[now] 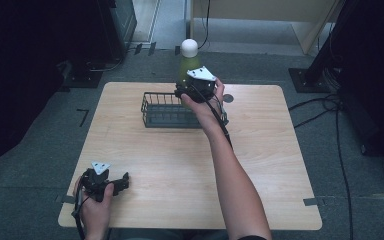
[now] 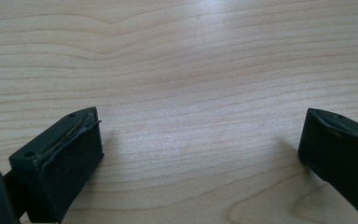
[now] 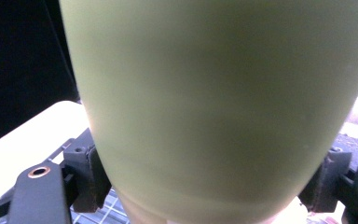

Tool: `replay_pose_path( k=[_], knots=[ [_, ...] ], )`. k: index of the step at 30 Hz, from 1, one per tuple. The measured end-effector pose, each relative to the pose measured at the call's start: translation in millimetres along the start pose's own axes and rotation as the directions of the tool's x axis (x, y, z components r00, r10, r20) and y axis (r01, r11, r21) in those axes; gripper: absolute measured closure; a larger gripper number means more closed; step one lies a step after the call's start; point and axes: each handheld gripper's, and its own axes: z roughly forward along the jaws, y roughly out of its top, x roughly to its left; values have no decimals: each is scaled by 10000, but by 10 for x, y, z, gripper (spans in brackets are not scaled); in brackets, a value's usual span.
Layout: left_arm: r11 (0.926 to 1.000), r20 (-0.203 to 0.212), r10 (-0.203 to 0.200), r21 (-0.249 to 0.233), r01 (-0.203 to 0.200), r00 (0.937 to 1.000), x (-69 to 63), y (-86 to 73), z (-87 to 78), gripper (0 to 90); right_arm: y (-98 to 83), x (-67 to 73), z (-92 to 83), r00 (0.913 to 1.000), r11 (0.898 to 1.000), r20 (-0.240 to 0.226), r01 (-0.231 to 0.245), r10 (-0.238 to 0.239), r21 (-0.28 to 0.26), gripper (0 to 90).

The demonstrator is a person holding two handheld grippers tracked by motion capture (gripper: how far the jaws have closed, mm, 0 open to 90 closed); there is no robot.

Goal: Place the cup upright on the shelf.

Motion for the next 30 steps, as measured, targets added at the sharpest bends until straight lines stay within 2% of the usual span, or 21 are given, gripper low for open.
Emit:
replay_pose_path(
  k=[6, 14, 21, 30],
  knots=[
    [10000, 0, 11, 10, -11, 10000, 1, 0, -1, 0, -138, -16, 136, 9997, 9989, 172, -155, 147, 449, 204],
    [10000, 2, 11, 10, -11, 10000, 1, 0, -1, 0, -311, -9, 223, 9993, 9963, 273, -277, 255, 817, 203],
    [10000, 0, 12, 12, -12, 10000, 1, 0, -1, 0, -371, -22, 259, 9990, 9940, 295, -352, 323, 1039, 203],
    [10000, -1, 13, 12, -13, 10000, 1, 0, -1, 0, -395, -66, 252, 9985, 9933, -81, -533, 544, 1027, 197]
  ],
)
